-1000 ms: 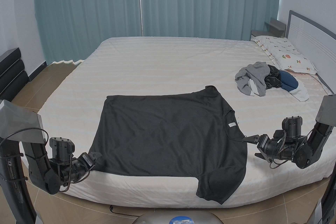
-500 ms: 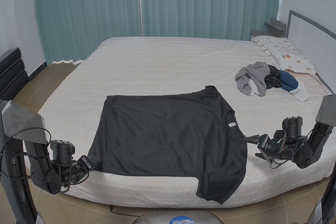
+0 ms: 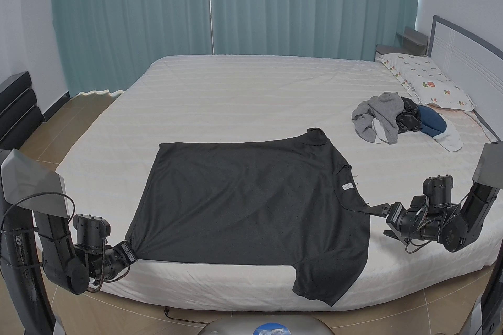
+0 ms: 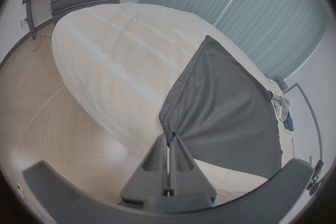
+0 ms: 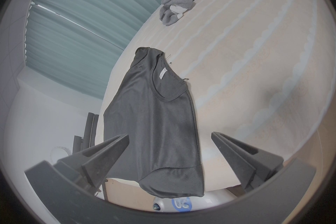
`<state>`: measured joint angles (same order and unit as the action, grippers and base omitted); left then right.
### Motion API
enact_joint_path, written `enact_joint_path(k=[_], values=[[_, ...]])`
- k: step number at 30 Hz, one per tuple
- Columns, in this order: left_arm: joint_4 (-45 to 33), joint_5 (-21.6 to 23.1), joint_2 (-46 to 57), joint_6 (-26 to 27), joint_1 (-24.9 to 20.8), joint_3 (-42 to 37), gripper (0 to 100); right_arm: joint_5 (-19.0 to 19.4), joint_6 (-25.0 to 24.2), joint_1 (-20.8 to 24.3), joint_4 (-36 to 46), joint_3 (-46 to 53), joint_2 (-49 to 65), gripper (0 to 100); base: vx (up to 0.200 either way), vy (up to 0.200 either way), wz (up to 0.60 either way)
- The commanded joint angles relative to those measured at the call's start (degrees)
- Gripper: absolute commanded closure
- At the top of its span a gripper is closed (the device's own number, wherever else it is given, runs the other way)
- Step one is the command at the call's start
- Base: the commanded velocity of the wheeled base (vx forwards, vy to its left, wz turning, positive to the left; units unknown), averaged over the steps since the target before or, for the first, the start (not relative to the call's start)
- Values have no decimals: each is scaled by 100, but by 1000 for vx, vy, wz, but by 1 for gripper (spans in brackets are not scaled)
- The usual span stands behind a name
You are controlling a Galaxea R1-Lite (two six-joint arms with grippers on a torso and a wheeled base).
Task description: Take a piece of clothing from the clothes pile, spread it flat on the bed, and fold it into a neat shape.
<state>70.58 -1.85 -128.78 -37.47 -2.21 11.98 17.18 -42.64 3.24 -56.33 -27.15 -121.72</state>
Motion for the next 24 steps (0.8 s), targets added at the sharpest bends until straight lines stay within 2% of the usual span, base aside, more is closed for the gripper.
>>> enact_joint_path(k=[1,6,21,24], values=[[34,-8,11,12,-25,-29,100,-118,204,10,8,8,-229,0,0,0,0],[34,-17,29,12,-25,-29,100,-259,353,106,-36,-1,-537,0,0,0,0],[34,-8,29,12,-34,-21,100,-276,309,344,8,-467,-818,0,0,0,0],[34,-8,20,12,-34,-29,100,-443,318,405,26,-599,-888,0,0,0,0]])
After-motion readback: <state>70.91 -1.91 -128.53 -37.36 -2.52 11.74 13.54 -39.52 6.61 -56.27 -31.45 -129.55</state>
